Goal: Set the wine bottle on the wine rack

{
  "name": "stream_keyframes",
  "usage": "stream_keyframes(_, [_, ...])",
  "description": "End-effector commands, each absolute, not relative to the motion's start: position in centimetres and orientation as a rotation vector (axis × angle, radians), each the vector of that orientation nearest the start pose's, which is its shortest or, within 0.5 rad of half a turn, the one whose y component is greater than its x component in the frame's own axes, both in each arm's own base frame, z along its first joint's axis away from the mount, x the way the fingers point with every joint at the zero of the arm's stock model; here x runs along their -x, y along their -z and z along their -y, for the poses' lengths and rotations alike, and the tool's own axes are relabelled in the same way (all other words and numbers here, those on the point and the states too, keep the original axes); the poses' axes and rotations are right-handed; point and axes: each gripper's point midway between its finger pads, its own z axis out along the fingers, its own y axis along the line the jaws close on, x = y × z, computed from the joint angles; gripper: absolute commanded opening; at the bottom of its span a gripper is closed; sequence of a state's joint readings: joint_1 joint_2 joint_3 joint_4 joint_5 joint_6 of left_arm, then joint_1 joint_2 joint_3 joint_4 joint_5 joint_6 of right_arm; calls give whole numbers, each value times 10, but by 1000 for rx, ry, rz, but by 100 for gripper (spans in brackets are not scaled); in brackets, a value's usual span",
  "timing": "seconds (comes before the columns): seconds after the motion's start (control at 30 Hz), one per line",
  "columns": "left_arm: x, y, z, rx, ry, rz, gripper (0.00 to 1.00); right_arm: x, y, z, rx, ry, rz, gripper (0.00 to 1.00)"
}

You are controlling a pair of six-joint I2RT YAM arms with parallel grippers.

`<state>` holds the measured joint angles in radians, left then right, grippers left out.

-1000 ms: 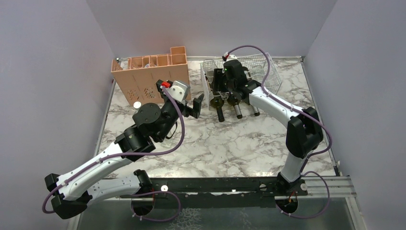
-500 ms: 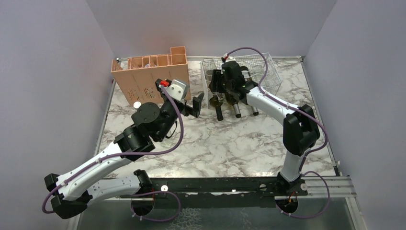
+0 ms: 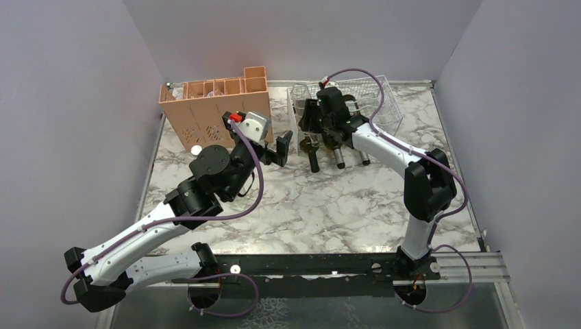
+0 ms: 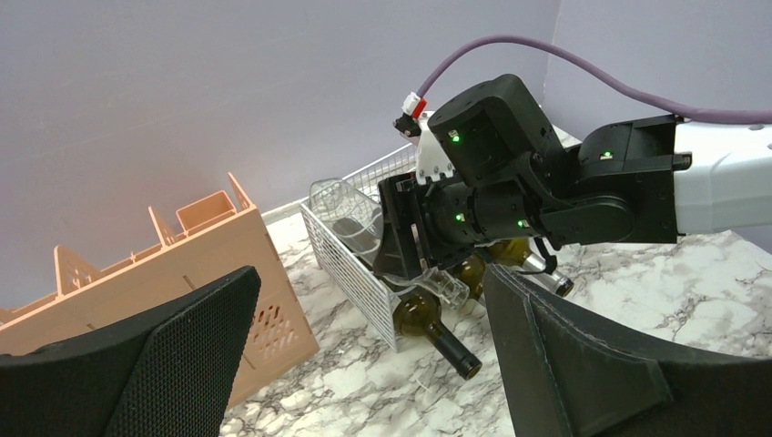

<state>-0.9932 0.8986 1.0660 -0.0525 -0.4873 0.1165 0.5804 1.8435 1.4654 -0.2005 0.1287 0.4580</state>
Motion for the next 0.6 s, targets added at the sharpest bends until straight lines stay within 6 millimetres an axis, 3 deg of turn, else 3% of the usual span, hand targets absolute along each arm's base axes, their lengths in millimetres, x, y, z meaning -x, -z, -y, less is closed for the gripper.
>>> stream_keyframes(0.0, [-246,-420,214,-376,364,-1403,99,-452,-171,-289,29,-475,-2181,51])
stream_keyframes(0.13, [-247,-418,214,-371,357,-1408,99,-451,-170,-289,32,-476,-2192,56])
stream_keyframes(0.27, [-246,-418,215,-377,364,-1405,99,-452,-180,-287,32,-475,-2169,68])
stream_keyframes(0.4, [-245,-419,214,-384,365,-1401,99,-450,-201,-283,44,-472,-2118,86])
stream_keyframes(0.57, [-243,-424,213,-384,368,-1389,99,-437,-233,-278,126,-489,-2046,89])
